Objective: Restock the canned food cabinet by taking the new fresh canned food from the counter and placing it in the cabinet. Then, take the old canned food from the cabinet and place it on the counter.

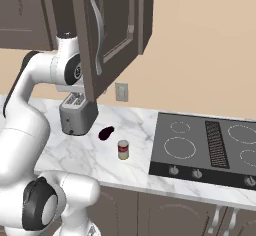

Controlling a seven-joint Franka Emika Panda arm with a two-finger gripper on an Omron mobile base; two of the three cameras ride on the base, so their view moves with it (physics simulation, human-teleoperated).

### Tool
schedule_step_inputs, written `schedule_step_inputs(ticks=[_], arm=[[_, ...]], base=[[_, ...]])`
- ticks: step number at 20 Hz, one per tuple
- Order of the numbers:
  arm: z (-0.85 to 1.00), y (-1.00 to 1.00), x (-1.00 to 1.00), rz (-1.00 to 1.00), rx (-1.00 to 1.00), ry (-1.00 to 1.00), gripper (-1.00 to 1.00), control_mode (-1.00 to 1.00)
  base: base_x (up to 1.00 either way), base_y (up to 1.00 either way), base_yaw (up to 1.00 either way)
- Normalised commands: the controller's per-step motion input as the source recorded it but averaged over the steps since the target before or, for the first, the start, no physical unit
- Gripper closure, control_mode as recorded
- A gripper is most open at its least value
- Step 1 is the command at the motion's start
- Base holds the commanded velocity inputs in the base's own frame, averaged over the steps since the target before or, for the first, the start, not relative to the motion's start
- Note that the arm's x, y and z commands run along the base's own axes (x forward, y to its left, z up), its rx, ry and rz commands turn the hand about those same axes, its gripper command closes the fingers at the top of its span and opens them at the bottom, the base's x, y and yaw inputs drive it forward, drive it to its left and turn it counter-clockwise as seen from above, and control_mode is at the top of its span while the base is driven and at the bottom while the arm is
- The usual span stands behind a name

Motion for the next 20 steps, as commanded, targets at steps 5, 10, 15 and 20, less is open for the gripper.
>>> schedule_step_inputs(ticks=[5,10,15,20], arm=[[-0.02,-0.06,-0.2,0.0,0.0,0.0,-1.0,-1.0],[-0.35,-0.27,-0.34,0.0,0.0,0.0,-1.0,-1.0],[-0.94,-0.17,-0.1,0.0,0.0,0.05,-1.0,-1.0],[-0.96,0.0,0.02,-0.01,0.0,0.09,-1.0,-1.0]], base=[[0.0,0.0,0.0],[0.0,0.0,0.0],[0.0,0.0,0.0],[0.0,0.0,0.0]])
